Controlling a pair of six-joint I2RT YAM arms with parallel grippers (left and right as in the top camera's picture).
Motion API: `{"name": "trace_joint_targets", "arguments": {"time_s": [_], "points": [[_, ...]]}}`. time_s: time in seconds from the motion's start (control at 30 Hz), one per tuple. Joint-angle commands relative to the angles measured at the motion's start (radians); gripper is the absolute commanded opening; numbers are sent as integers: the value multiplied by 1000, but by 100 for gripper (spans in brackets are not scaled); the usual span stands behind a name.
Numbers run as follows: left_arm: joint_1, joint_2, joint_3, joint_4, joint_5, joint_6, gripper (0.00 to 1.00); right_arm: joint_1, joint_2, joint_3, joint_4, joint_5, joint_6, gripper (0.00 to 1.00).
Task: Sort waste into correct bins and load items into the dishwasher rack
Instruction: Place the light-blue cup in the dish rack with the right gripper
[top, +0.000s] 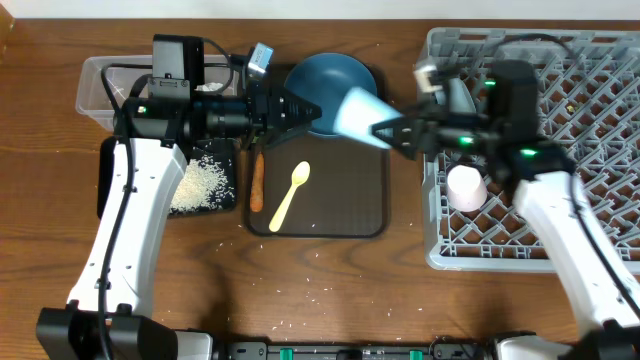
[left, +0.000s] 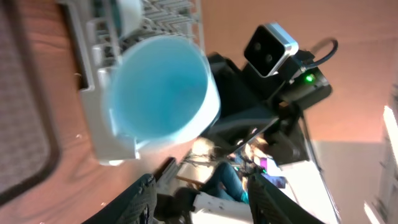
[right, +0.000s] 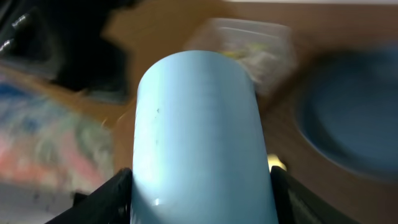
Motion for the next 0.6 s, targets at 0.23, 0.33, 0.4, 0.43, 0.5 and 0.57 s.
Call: {"name": "trace_joint_targets", "arguments": {"time_s": [0.23, 0.33, 0.4, 0.43, 0.5, 0.57], "points": [[-52, 2, -37, -60, -638, 67, 51, -232, -212, 182, -691, 599, -61, 57], [-87, 11, -61, -59, -814, 66, 51, -229, -216, 325, -855, 801, -60, 60], [-106, 25, -72, -59, -904, 66, 51, -229, -216, 385, -920, 898, -50, 62], [-114, 33, -77, -59, -939, 66, 51, -229, -216, 398, -941, 940, -39, 62], [-130, 53, -90, -56, -1004, 66, 51, -230, -210, 399, -980, 1032, -8, 62], [-141, 73, -98, -55, -1035, 66, 51, -230, -191, 393, -1020, 1077, 8, 62]]}}
